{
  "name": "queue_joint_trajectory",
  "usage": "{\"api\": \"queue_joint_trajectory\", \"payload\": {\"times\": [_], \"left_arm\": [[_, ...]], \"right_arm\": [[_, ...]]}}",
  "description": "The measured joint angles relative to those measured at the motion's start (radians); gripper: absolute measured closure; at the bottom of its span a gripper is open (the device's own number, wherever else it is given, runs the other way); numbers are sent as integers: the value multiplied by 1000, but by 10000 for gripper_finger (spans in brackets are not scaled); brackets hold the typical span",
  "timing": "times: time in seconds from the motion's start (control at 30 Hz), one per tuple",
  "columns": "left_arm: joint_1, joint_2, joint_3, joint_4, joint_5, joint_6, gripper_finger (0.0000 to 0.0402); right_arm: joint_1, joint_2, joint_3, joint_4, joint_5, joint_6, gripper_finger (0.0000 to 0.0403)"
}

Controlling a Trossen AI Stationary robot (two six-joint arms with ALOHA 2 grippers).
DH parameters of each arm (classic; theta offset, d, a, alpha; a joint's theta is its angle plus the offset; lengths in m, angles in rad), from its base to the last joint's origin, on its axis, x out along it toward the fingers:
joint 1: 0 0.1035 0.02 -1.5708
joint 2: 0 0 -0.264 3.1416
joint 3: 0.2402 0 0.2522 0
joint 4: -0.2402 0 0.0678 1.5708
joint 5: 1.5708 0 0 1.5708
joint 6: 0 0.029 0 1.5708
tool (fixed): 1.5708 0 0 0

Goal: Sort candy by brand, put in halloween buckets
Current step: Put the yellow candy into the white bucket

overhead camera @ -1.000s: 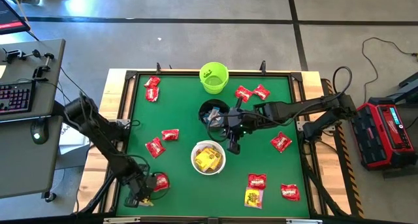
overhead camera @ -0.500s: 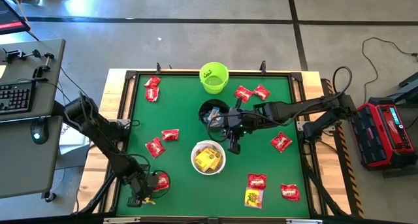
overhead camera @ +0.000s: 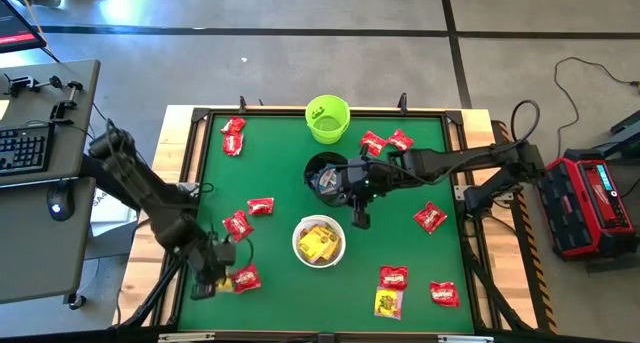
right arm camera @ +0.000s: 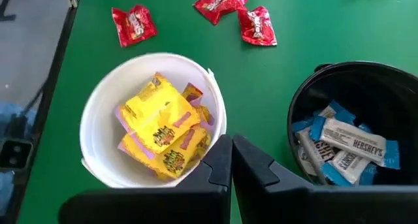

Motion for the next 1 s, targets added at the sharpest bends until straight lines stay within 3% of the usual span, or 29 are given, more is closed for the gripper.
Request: {"api": "queue_joint_trajectory", "payload": {"times": [0.17,0.47,0.7,1.0], "left_arm": [[115,-61,24,-12,-70,27,401],[380,-19,144,-4,-175,271,401],[539,104,270,107,-212,417,401],[617,324,458,184,-250,503,401]], "right_arm": [[-43,-4,-29,-4,-16,-47,403],[-84,-102,-246,155,-64,-17,403],[-85,-285,-436,240,-12,45,403],[-83,-458,-606,288,58,131,403]]}}
